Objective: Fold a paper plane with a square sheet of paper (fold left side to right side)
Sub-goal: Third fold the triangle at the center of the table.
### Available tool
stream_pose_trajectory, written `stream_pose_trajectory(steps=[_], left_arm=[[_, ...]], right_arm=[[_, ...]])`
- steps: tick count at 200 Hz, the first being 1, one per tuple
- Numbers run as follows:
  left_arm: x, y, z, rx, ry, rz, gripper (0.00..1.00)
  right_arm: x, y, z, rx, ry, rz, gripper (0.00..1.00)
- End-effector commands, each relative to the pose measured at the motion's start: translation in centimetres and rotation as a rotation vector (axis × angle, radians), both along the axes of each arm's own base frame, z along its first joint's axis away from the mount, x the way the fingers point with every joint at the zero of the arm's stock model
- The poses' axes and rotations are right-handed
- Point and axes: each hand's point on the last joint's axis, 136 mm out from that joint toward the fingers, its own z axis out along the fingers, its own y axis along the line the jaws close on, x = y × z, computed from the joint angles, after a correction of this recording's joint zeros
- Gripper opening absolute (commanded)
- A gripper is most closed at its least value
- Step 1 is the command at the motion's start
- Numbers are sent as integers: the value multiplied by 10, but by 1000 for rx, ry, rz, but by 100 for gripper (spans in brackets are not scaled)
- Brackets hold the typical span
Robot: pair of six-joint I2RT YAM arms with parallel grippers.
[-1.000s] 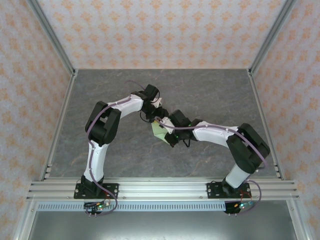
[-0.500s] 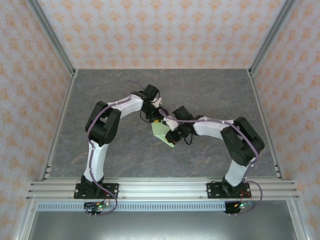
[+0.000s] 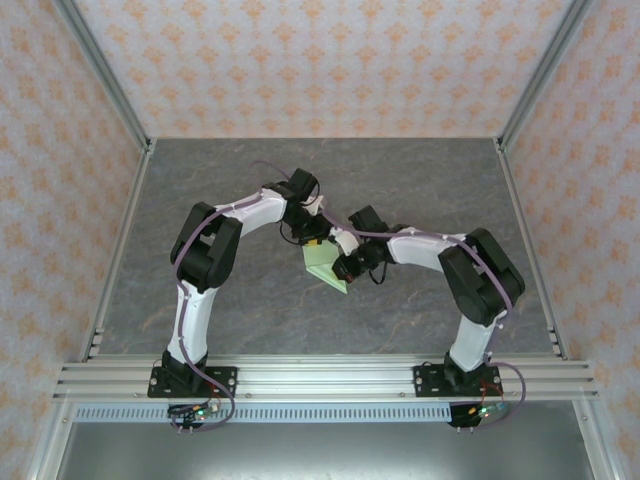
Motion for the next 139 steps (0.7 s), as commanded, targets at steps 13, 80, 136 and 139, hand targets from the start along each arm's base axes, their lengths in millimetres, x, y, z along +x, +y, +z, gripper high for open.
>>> stream_pose_trajectory(steps=[13, 80, 136, 139], left_arm=[[-21, 6, -23, 71, 85, -25, 50], [-20, 6, -22, 73, 83, -27, 50], [-20, 7, -23, 77, 83, -25, 50], [-20, 7, -23, 76, 83, -25, 50]], right_arm=[[2, 2, -1, -6, 11, 7, 3], [6, -1, 1, -21, -8, -11, 3], [7, -2, 12, -13, -39, -16, 3], [6, -3, 12, -14, -39, -16, 3]])
